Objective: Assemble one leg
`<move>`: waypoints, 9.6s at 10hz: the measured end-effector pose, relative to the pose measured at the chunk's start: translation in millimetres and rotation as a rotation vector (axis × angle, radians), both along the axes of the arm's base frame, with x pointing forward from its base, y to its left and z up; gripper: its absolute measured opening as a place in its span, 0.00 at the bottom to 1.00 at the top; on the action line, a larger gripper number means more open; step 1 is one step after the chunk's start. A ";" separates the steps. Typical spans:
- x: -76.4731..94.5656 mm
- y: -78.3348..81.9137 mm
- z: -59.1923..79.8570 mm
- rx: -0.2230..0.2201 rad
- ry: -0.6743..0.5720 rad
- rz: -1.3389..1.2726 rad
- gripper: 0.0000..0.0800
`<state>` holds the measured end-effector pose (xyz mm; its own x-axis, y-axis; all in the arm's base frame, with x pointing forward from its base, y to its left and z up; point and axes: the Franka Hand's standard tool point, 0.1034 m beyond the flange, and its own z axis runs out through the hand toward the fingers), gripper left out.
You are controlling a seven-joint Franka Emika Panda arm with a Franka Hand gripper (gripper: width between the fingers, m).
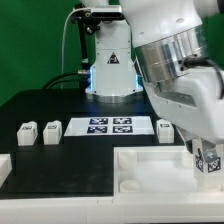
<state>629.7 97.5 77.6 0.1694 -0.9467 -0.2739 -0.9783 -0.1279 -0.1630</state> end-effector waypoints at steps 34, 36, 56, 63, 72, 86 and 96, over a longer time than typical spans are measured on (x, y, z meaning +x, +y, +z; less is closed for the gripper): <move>-3.0 9.3 -3.2 -0.171 -0.217 0.991 0.79; -1.3 13.8 -0.7 -0.264 -0.278 1.333 0.81; -6.2 5.3 -6.9 -0.099 0.040 -0.104 0.37; -11.6 15.8 -7.7 -0.183 -0.084 0.578 0.81; -8.1 13.5 -11.4 -0.242 -0.159 1.058 0.43; -5.5 22.7 -14.1 -0.097 0.081 -0.349 0.68; -7.7 16.1 -9.8 -0.262 -0.114 0.943 0.81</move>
Offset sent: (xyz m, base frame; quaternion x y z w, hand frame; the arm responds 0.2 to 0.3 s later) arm 0.0000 0.0000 0.0000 0.0000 0.0000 0.0000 1.0000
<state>622.0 113.7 67.9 0.8986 -0.4387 -0.0098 -0.4372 -0.8932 -0.1054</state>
